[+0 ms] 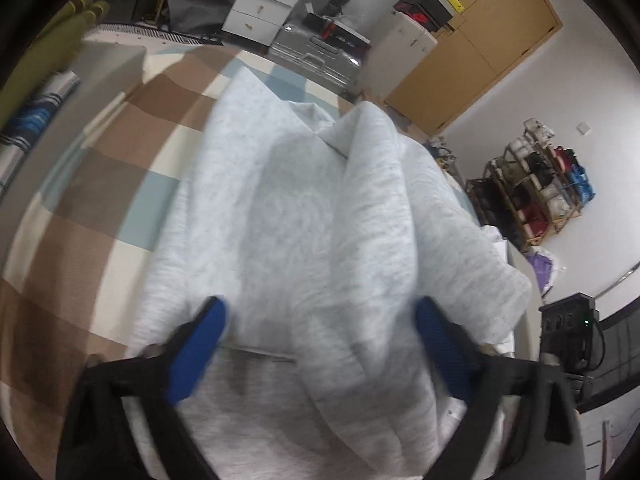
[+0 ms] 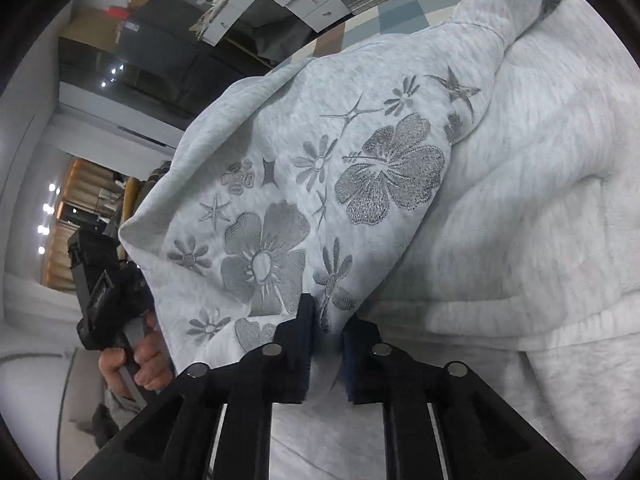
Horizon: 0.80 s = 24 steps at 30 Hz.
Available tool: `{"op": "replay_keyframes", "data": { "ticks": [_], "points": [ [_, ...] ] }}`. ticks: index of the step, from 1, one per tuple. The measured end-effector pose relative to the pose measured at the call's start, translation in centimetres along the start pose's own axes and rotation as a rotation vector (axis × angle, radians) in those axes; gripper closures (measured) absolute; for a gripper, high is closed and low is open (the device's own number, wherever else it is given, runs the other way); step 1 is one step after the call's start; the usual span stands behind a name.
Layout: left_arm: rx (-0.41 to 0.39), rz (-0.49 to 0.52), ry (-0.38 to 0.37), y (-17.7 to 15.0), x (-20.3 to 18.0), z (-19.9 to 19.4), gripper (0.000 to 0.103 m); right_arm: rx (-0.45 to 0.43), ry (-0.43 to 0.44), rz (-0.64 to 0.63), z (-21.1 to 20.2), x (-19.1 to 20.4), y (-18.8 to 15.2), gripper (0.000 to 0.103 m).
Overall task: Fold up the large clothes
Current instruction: 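Pinch the folded fabric with the left tool, then open both tools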
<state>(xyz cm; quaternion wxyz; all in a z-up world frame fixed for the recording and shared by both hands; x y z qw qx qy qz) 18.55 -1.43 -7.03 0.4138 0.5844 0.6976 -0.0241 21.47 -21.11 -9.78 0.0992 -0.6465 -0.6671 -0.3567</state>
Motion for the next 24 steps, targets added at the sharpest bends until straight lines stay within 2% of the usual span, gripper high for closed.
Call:
{"op": "replay_keyframes", "data": {
  "ticks": [1, 2, 3, 5, 7, 10, 13, 15, 16, 17, 18, 19, 20, 22, 24],
  "points": [
    [0.008, -0.006, -0.02, 0.0, -0.1, 0.0, 0.061, -0.038, 0.009, -0.03, -0.9, 1.0, 0.5, 0.098],
    [0.01, 0.001, -0.03, -0.1, -0.5, -0.3, 0.081, -0.082, 0.023, -0.069, -2.2, 2.0, 1.0, 0.098],
    [-0.001, 0.024, -0.046, 0.0, -1.0, -0.7, 0.087, -0.143, 0.026, -0.111, -3.9, 3.3, 1.6, 0.098],
    [-0.034, 0.073, -0.1, 0.1, -2.7, -1.5, 0.092, -0.269, 0.031, -0.163, -7.7, 5.1, 3.1, 0.098],
    [-0.036, 0.108, -0.149, 0.1, -4.5, -1.6, 0.092, -0.376, 0.04, -0.172, -11.7, 5.8, 4.7, 0.098],
    [0.012, 0.17, -0.172, -1.2, -6.3, -0.2, 0.092, -0.406, 0.009, -0.148, -14.3, 4.3, 5.3, 0.098],
    [0.093, 0.221, -0.085, -3.5, -5.5, 1.9, 0.092, -0.308, -0.086, -0.065, -11.4, 0.8, 3.3, 0.093],
    [0.162, 0.217, -0.026, -5.1, -3.6, 3.1, 0.092, -0.15, -0.194, -0.017, -7.6, -2.9, 0.5, 0.088],
    [0.186, 0.206, -0.021, -5.7, -3.0, 3.4, 0.092, -0.074, -0.229, 0.015, -5.8, -4.4, -0.6, 0.086],
    [0.188, 0.199, -0.024, -6.0, -2.6, 3.2, 0.088, -0.041, -0.224, 0.035, -5.2, -5.3, -1.2, 0.086],
    [0.184, 0.202, -0.022, -6.1, -2.4, 2.7, 0.084, -0.061, -0.194, 0.043, -5.4, -5.4, -1.5, 0.086],
    [0.178, 0.208, -0.01, -6.0, -2.3, 2.0, 0.073, -0.08, -0.174, 0.038, -6.0, -5.2, -1.6, 0.082],
    [0.165, 0.211, 0.006, -5.8, -2.2, 1.2, 0.061, -0.092, -0.163, 0.031, -6.7, -5.0, -1.5, 0.073],
    [0.125, 0.211, 0.03, -4.9, -2.1, -0.1, 0.054, -0.158, -0.138, 0.03, -8.2, -4.6, -0.9, 0.066],
    [0.088, 0.198, 0.042, -4.2, -1.9, -0.7, 0.053, -0.187, -0.153, 0.043, -8.6, -4.6, -0.2, 0.064]
  ]
}}
Point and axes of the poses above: each gripper's, at about its wrist camera, not at the fingertips, and z roughly the way its jaws point, x to its left, y to its top, the point moved 4 cm from there along z, roughly the way its jaws point, and after that the axes turned 5 degrees about -y, right-handed, at the moved point
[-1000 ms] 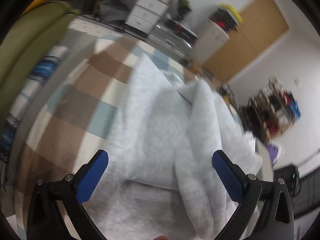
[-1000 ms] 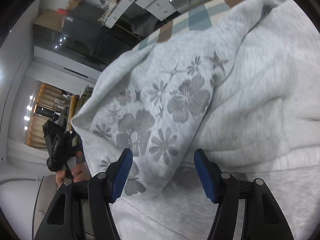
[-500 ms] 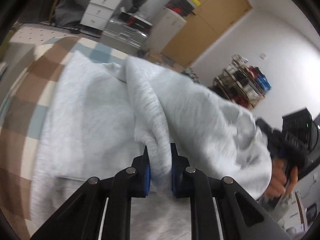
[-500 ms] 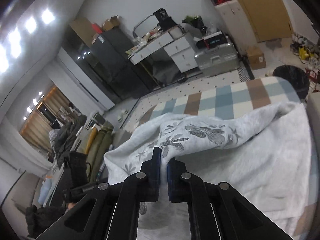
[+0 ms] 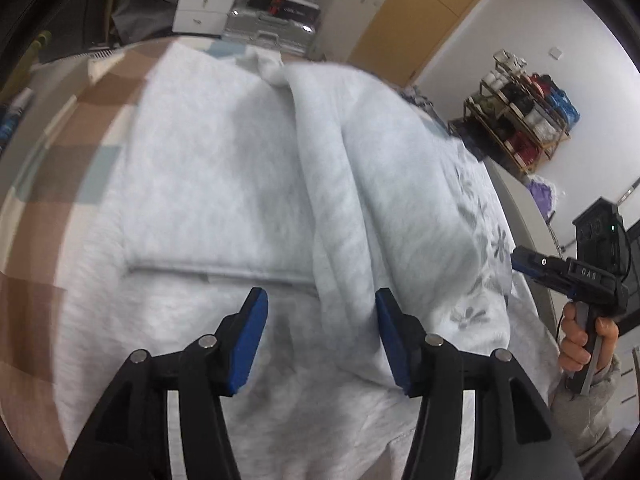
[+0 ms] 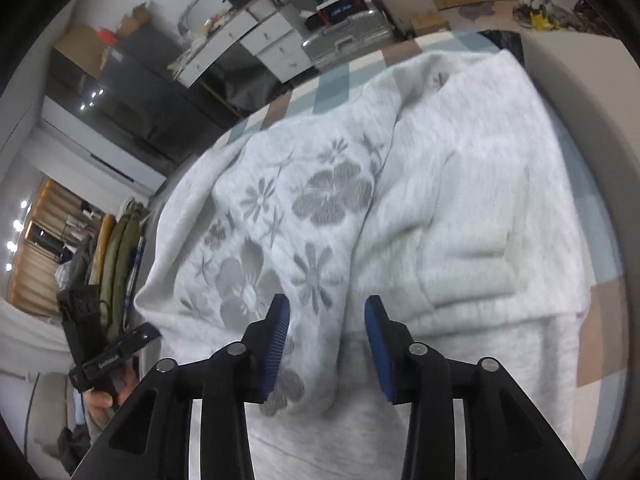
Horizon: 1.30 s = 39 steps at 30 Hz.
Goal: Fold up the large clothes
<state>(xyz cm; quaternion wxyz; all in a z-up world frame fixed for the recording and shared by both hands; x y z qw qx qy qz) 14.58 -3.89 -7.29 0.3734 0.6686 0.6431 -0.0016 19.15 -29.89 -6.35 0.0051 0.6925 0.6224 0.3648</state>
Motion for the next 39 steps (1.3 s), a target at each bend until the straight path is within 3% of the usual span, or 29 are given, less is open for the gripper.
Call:
{"op": "replay_keyframes", "data": {
  "ticks": [5, 7, 9, 11, 12, 14, 16, 19, 24, 29, 32, 36, 39],
  "points": [
    [-0.15, -0.01, 0.016, 2.4, -0.8, 0.0, 0.053, -0.128, -0.049, -0.017, -0.6, 1.9, 1.5, 0.064],
    [-0.209, 0.064, 0.025, 3.8, -2.6, 0.2, 0.053, -0.211, -0.074, -0.083, -1.3, 4.0, 1.9, 0.064],
    [-0.243, 0.202, 0.043, 4.4, -3.6, 0.8, 0.053, -0.256, -0.097, -0.153, -0.9, 5.0, 2.2, 0.058],
    [-0.171, 0.33, 0.111, 4.6, -4.2, 4.0, 0.053, -0.261, -0.117, -0.235, 0.8, 6.3, 2.2, 0.051],
    [-0.1, 0.336, 0.132, 4.3, -3.3, 5.8, 0.053, -0.244, -0.126, -0.276, 2.2, 6.6, 2.1, 0.051],
    [-0.002, 0.3, 0.138, 3.5, -1.4, 8.9, 0.054, -0.172, -0.229, -0.32, 5.4, 5.8, 2.0, 0.051],
    [-0.024, 0.297, 0.087, 2.7, -0.1, 9.0, 0.054, -0.09, -0.327, -0.293, 7.8, 3.5, 1.5, 0.048],
    [-0.023, 0.283, 0.065, 2.4, 0.4, 8.4, 0.054, -0.096, -0.267, -0.232, 6.8, 2.9, 1.7, 0.046],
    [-0.048, 0.282, 0.092, 1.5, -0.8, 6.8, 0.054, -0.195, -0.204, -0.198, 4.4, 4.0, 2.6, 0.045],
    [-0.06, 0.293, 0.069, 0.9, -3.1, 4.7, 0.052, -0.191, -0.277, -0.237, 4.0, 4.0, 1.8, 0.047],
    [-0.059, 0.318, 0.051, -0.4, -3.6, 4.5, 0.041, -0.234, -0.31, -0.213, 1.9, 3.1, 1.0, 0.045],
    [-0.025, 0.366, 0.105, -1.7, -3.5, 6.4, 0.04, -0.246, -0.184, -0.245, -0.1, 4.7, -1.2, 0.045],
    [-0.019, 0.351, 0.113, -1.7, -3.3, 6.6, 0.04, -0.154, -0.116, -0.316, 2.1, 6.2, -3.6, 0.046]
  ]
}}
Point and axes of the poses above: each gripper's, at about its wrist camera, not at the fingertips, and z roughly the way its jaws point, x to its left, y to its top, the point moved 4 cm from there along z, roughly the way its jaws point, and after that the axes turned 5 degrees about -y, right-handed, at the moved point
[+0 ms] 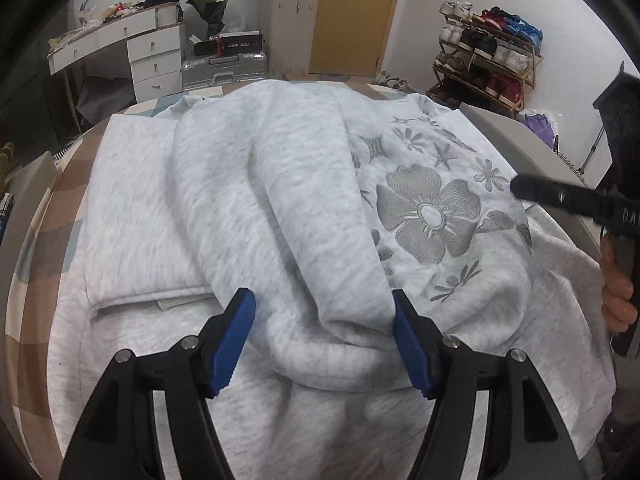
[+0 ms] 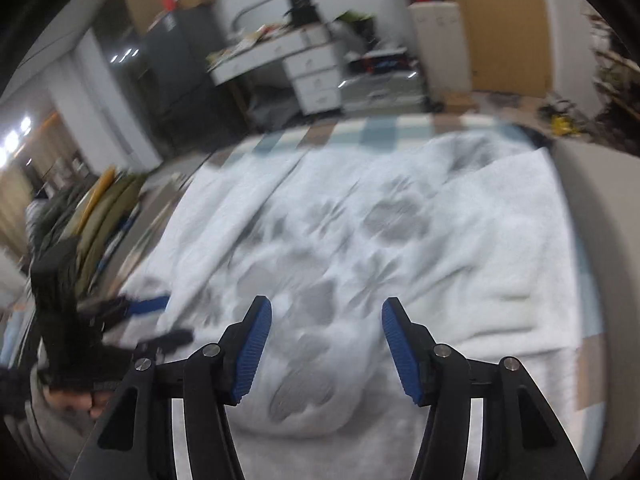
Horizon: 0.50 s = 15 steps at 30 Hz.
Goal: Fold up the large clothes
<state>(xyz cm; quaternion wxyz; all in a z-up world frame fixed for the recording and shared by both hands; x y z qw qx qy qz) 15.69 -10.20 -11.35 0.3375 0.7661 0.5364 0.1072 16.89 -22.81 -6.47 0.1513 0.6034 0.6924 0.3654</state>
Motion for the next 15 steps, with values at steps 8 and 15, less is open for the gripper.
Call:
{"op": "replay_keyframes", "data": {
  "ticks": [8, 15],
  "points": [
    [-0.041, -0.034, -0.02, -0.4, -0.1, -3.2, 0.04, 0.036, -0.092, -0.044, 0.4, 1.0, -1.2, 0.05],
    [0.01, 0.036, -0.081, -0.6, -2.3, -0.7, 0.04, 0.095, -0.032, -0.093, 3.1, 3.5, -2.5, 0.05]
  ]
}}
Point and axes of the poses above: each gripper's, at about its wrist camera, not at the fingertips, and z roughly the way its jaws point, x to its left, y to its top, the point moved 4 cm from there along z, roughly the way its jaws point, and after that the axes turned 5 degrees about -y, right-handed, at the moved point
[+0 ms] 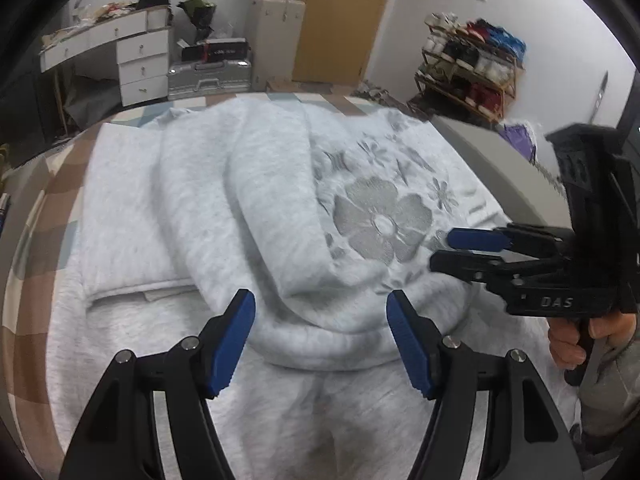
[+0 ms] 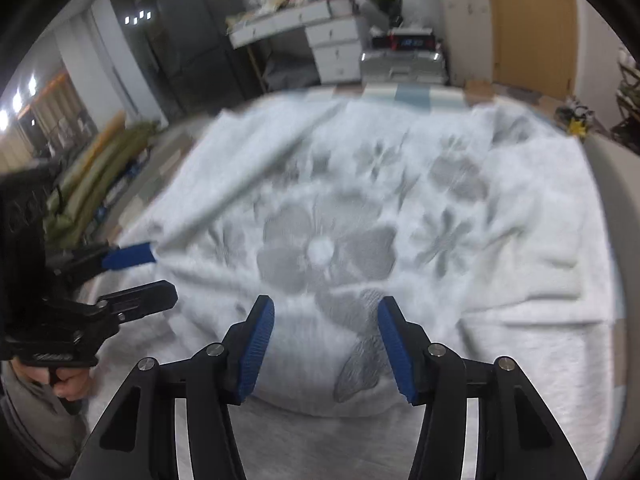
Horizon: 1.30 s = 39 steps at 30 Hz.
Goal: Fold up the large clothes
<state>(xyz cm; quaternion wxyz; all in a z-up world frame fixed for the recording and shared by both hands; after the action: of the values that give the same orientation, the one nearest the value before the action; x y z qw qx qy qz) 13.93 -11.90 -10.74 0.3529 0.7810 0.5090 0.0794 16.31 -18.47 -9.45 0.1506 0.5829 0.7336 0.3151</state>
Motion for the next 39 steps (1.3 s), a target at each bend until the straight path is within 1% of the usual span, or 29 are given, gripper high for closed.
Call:
{"op": "replay_keyframes", "data": {
  "ticks": [1, 2, 3, 5, 7, 8, 9, 10, 11, 12, 14, 17, 18, 20, 22, 24, 26, 28, 29, 30, 32, 33, 34, 35, 36, 37, 38, 39],
  "points": [
    [0.037, 0.045, 0.028, -0.7, -0.5, 0.9, 0.04, 0.022, -0.025, -0.025, 0.8, 0.0, -0.5, 0.052],
    [0.05, 0.074, 0.057, -1.2, -0.9, 1.5, 0.04, 0.013, -0.04, -0.051, 1.2, 0.1, -0.9, 0.053],
    [0.048, 0.084, 0.07, -1.5, -1.0, 1.8, 0.04, 0.004, -0.047, -0.059, 0.9, 0.2, -1.0, 0.053],
    [0.04, 0.069, 0.058, -1.5, -0.8, 1.7, 0.04, 0.011, -0.025, -0.025, -0.3, 0.2, -0.9, 0.053],
    [0.035, 0.046, 0.034, -1.4, -0.5, 1.7, 0.04, -0.019, 0.059, 0.011, -1.9, 0.5, -0.7, 0.052],
    [0.033, 0.044, 0.029, -1.4, -0.3, 1.6, 0.04, -0.029, 0.064, 0.001, -2.2, 0.6, -0.9, 0.052],
    [0.027, 0.047, 0.028, -1.5, -0.3, 1.5, 0.04, -0.022, 0.041, -0.027, -1.9, 0.9, -1.3, 0.052],
    [0.023, 0.049, 0.026, -1.5, -0.3, 1.3, 0.04, 0.005, 0.016, -0.055, -0.9, 1.0, -2.0, 0.051],
    [0.02, 0.046, 0.021, -1.4, -0.4, 0.9, 0.04, 0.025, -0.001, -0.057, -0.2, 0.8, -2.6, 0.052],
    [0.014, 0.04, 0.013, -1.2, -0.6, 0.4, 0.04, 0.027, -0.004, -0.044, 0.0, 0.6, -2.8, 0.052],
    [-0.025, 0.022, 0.006, -0.2, -0.6, -1.1, 0.04, 0.015, 0.015, -0.024, -0.8, 0.4, -2.6, 0.052],
    [-0.128, 0.001, 0.01, 2.4, -0.2, -3.0, 0.039, -0.025, 0.043, 0.023, -2.6, -0.2, -1.8, 0.052],
    [-0.153, -0.01, 0.015, 3.5, 0.1, -3.2, 0.039, -0.052, 0.031, 0.033, -3.1, -0.6, -1.4, 0.052],
    [-0.174, -0.018, 0.037, 5.6, 0.6, -2.4, 0.039, -0.102, -0.013, 0.066, -3.7, -1.5, -0.5, 0.052],
    [-0.163, 0.011, 0.102, 7.8, 0.7, -0.4, 0.039, -0.104, -0.046, 0.123, -3.6, -2.6, 0.1, 0.051],
    [-0.135, 0.053, 0.146, 9.7, 0.8, 2.2, 0.039, -0.088, -0.055, 0.149, -3.2, -3.3, 0.0, 0.051],
    [-0.062, 0.059, 0.169, 10.4, 1.6, 5.3, 0.039, -0.064, -0.089, 0.155, -2.5, -3.8, -0.3, 0.051],
    [0.046, 0.03, 0.177, 9.8, 3.3, 8.9, 0.039, -0.059, -0.1, 0.165, -2.9, -4.8, -0.6, 0.051],
    [0.052, 0.019, 0.164, 9.3, 4.0, 9.5, 0.034, -0.068, -0.102, 0.178, -3.1, -5.1, -0.5, 0.051],
    [0.024, 0.032, 0.151, 9.1, 4.1, 9.4, 0.033, -0.086, -0.106, 0.199, -3.4, -5.6, -0.1, 0.051],
    [0.025, 0.048, 0.153, 8.9, 3.9, 9.0, 0.033, -0.11, -0.125, 0.234, -3.3, -6.4, 0.9, 0.051],
    [0.025, 0.056, 0.161, 8.7, 3.8, 8.9, 0.033, -0.106, -0.14, 0.259, -2.9, -6.8, 1.6, 0.051],
    [0.024, 0.061, 0.163, 8.6, 3.7, 8.9, 0.033, -0.103, -0.137, 0.285, -2.3, -7.2, 2.3, 0.05],
    [0.023, 0.059, 0.16, 8.6, 3.7, 8.8, 0.033, -0.1, -0.122, 0.305, -1.5, -7.6, 2.9, 0.05],
    [0.024, 0.057, 0.158, 8.6, 3.7, 8.8, 0.033, -0.075, -0.106, 0.341, -0.3, -8.1, 3.3, 0.05],
    [0.023, 0.058, 0.156, 8.5, 3.7, 8.7, 0.033, -0.051, -0.088, 0.383, 0.8, -8.6, 3.5, 0.052],
    [0.023, 0.059, 0.156, 8.8, 3.5, 8.9, 0.033, -0.045, -0.068, 0.41, 1.6, -9.0, 3.7, 0.062],
    [0.022, 0.059, 0.156, 8.8, 3.5, 8.9, 0.033, -0.048, -0.062, 0.416, 2.1, -9.1, 3.9, 0.069]
  ]
}}
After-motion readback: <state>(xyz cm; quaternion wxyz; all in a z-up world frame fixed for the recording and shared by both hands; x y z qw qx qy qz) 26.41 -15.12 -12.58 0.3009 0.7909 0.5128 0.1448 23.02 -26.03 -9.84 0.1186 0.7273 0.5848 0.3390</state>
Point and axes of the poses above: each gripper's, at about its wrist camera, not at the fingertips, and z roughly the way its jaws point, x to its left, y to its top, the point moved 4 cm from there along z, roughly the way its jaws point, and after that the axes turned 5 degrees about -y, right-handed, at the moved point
